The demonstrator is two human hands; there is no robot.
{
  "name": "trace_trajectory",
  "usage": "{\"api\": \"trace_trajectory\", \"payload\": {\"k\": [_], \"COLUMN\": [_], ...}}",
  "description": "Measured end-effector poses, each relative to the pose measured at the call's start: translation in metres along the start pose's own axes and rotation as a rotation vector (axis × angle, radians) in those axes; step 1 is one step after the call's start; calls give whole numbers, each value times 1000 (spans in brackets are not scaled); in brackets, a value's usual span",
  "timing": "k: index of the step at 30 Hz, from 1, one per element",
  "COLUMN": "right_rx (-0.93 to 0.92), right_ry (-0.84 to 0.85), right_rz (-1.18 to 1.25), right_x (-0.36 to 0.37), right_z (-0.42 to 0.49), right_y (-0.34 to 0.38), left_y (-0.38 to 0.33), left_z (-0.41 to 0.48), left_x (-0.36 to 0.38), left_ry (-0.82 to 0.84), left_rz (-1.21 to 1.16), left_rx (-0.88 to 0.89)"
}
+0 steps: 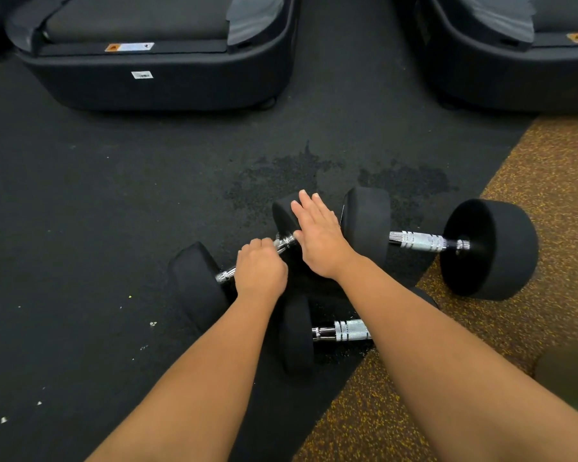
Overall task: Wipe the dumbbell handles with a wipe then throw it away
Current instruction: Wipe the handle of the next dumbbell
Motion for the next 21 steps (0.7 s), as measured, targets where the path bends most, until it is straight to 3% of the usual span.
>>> {"api": "trace_trajectory", "payload": {"k": [3,6,10,15,21], "right_rx": [4,11,10,1,13], "right_ry": [0,-2,-3,16,39], "right_rz": [-1,-11,-24,-25,-24], "right_x": [1,2,2,1,0], "right_z": [1,2,2,1,2], "right_y": [-1,-1,-2,-1,-1], "left_y": [-5,-14,-16,-2,-2], "left_z": [14,18,2,-13,8], "left_x": [-1,1,0,1,-2], "left_ry": [127,210,127,-17,145], "left_rz": [-3,-19,-78,-37,11], "left_rx": [-62,-10,90,89,-109]}}
Point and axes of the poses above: each hand's wrist, its own z-axis towards the middle knuckle, its own x-axis out of the palm, y = z × x, the point moved 8 cm from there along z, towards the middle knuckle, and after that the axes turned 1 degree about -x, right-handed, at the moved point
